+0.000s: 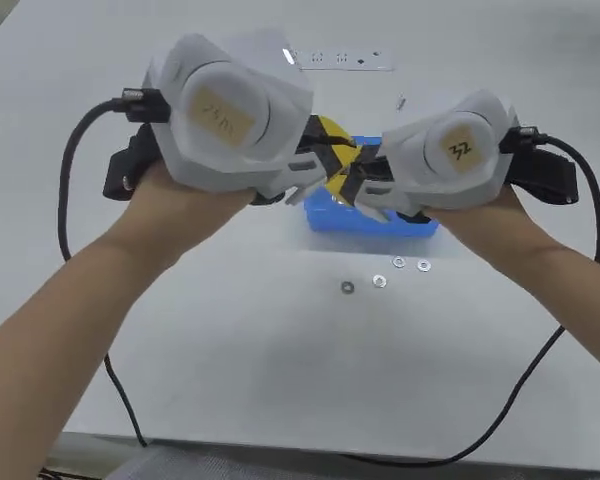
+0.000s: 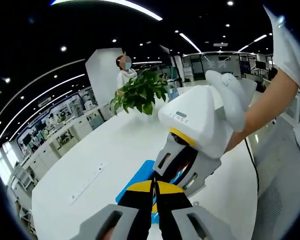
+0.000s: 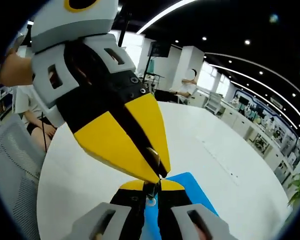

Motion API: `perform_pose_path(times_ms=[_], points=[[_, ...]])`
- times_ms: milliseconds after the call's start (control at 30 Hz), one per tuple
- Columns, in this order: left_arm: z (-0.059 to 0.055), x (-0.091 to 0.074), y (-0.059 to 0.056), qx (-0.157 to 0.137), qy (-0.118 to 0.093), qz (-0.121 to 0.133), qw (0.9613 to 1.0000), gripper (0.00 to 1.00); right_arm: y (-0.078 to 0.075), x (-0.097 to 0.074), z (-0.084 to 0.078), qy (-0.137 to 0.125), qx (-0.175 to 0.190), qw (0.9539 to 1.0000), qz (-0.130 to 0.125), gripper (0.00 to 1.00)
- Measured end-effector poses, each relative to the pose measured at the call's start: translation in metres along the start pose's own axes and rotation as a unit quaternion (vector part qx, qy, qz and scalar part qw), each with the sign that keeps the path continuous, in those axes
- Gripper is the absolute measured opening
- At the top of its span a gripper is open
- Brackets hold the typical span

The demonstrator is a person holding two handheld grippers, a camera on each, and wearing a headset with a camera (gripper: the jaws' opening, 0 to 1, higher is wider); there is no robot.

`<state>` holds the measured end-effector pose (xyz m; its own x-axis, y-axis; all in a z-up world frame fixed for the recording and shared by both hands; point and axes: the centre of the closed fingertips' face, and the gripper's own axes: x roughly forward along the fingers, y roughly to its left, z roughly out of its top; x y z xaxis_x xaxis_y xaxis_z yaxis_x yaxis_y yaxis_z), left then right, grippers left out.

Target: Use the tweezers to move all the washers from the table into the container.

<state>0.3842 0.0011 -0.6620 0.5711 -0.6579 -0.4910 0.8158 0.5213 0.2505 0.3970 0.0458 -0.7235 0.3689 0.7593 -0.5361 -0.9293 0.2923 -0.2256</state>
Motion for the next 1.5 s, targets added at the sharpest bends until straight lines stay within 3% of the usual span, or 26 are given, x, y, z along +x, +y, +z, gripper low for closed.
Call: perform_pose_path(times_ms=[200, 333, 500, 567, 600, 1033, 1233, 1500], points=[[-0.016, 0.015, 0.008, -0.034, 0.016, 0.014, 0.9992, 0.0, -0.007, 0.015, -0.015, 0.012, 0.013, 0.9998, 0.002, 0.04], [-0.023, 0.021, 0.01, -0.028, 0.026, 0.025, 0.999, 0.0, -0.009, 0.023, -0.025, 0.016, 0.034, 0.9993, 0.003, 0.04], [-0.031, 0.024, 0.01, -0.037, 0.035, 0.033, 0.9981, 0.0, -0.005, 0.03, -0.033, 0.018, 0.04, 0.999, 0.008, 0.04], [-0.031, 0.024, 0.01, -0.045, 0.034, 0.035, 0.9978, 0.0, -0.002, 0.033, -0.041, 0.03, 0.042, 0.9986, 0.014, 0.04], [-0.031, 0.023, 0.01, -0.051, 0.031, 0.034, 0.9976, 0.0, -0.004, 0.033, -0.038, 0.015, 0.041, 0.999, 0.011, 0.04], [-0.034, 0.021, 0.023, -0.063, 0.028, 0.041, 0.9968, 0.0, -0.009, 0.046, -0.036, 0.018, 0.029, 0.9991, 0.025, 0.04], [-0.04, 0.025, 0.028, -0.097, 0.027, 0.033, 0.9944, 0.01, -0.022, 0.052, -0.039, 0.013, 0.041, 0.9986, 0.03, 0.04], [-0.043, 0.034, 0.032, -0.093, 0.028, 0.033, 0.9947, 0.0, -0.024, 0.057, -0.042, 0.018, 0.033, 0.9987, 0.034, 0.05]])
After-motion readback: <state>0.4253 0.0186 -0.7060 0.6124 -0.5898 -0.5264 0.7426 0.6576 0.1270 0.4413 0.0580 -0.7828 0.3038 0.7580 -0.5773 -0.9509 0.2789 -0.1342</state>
